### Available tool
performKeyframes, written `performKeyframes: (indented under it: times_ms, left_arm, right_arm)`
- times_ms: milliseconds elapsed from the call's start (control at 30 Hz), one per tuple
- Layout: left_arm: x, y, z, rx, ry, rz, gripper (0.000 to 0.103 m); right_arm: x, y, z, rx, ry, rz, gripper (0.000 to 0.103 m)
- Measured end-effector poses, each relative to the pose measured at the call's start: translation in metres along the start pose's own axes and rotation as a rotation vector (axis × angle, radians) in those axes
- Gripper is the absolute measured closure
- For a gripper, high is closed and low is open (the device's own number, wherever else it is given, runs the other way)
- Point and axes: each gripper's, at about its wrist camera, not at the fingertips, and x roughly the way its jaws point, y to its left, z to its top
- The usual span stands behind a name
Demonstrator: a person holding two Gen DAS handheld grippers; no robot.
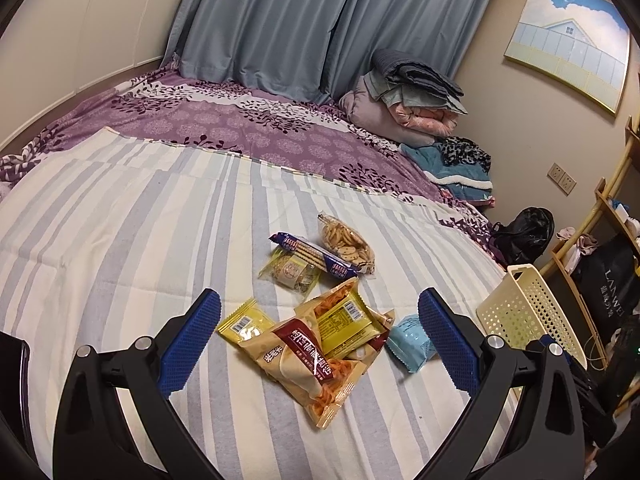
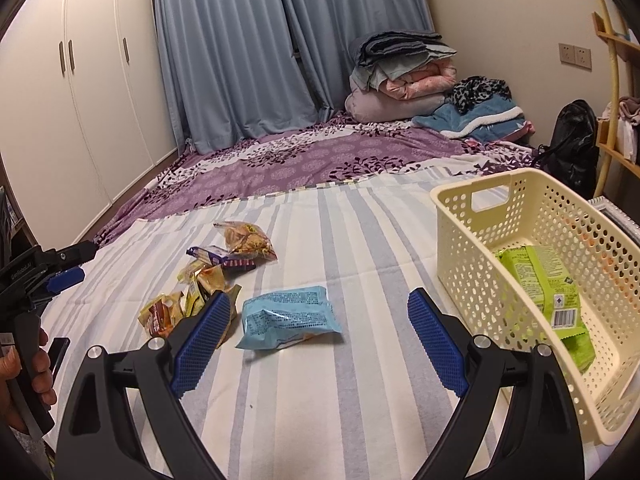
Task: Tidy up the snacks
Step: 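Move both tools back toward the remaining snack pile, then grasp the light-blue bag with the right gripper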
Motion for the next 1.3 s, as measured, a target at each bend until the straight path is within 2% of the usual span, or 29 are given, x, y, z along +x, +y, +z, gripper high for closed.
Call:
performKeyframes:
  times_ms: [267,500,733,1067,1300]
  left_arm:
    - [0.018,0.012,-0.012,-0.035,0.054,0.011,0.003]
    - [0.046,0.020,-0.030,-0.068,0.121,0.038,0.003]
    - [0.073,0.023,-0.047,-0.120,0.195,0.021,0.003]
    - [0.101,0.021,-0.057,-0.104,0.234,0.099,0.003]
    - [0.096,0.026,-0.058,-0.065,0.236,0.146,0.003]
  right_arm:
    - [0.024,0.010,-0.013,-0.010,0.087,0.040,0.013]
    - [0.034,0.019,-0.021,-0.030,0.118,0.060,0.013]
    - [0.043,0.017,-0.028,-0.022,0.143,0.058,0.013]
    - [0.048,0.014,-0.032,-0.013,0.156,0.059,0.013]
    - [0.046,0.006,-0.032,0.004,0.146,0.065,0.013]
